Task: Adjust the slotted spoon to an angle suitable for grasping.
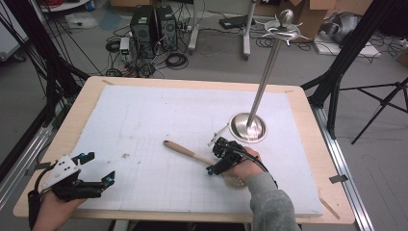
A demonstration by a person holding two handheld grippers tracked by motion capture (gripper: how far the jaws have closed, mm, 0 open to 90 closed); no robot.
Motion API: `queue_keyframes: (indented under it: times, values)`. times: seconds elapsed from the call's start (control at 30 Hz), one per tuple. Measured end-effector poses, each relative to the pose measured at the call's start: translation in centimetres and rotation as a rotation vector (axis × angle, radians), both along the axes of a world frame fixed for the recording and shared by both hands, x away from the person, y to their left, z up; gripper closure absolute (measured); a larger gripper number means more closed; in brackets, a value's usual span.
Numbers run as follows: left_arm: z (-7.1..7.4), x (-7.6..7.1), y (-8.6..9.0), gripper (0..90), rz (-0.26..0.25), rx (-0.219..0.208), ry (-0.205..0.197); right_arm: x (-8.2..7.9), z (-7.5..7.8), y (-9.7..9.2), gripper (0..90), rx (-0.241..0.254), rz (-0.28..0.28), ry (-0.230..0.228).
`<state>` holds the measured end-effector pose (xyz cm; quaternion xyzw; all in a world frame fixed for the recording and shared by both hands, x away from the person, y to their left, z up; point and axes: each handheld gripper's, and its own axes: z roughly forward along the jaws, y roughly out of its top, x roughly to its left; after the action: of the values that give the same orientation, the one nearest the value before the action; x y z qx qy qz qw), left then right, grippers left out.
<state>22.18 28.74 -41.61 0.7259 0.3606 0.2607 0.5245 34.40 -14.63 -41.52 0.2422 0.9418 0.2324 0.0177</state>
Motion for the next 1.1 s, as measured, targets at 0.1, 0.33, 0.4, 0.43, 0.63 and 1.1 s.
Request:
queue_keyframes:
  times: [0.1, 0.33, 0.4, 0.43, 0.63, 1.1]
  values:
    - [0.03, 0.30, -0.48, 2.8, -0.012, 0.005, -0.002, 0.02, -0.01, 0.05, 32.9, 0.003, 0.001, 0.000]
    - [-0.08, 0.07, -0.11, 2.8, 0.006, 0.007, 0.002, 0.23, -0.12, -0.08, 44.2, -0.008, -0.014, 0.002]
    - [-0.12, -0.09, -0.11, 2.8, 0.008, 0.008, 0.001, 0.19, -0.09, -0.13, 48.8, -0.007, -0.008, -0.009]
    - [-0.15, -0.12, -0.14, 2.8, 0.007, 0.009, 0.001, 0.04, -0.07, -0.11, 50.3, -0.008, -0.006, -0.007]
    - [-0.17, -0.29, -0.14, 2.8, 0.008, 0.016, 0.003, -0.31, -0.08, -0.09, 64.1, -0.023, -0.017, -0.041]
    - [-0.85, -0.26, -0.06, 2.8, 0.023, 0.043, 0.028, -0.61, -0.06, -0.42, 77.7, -0.001, -0.046, -0.023]
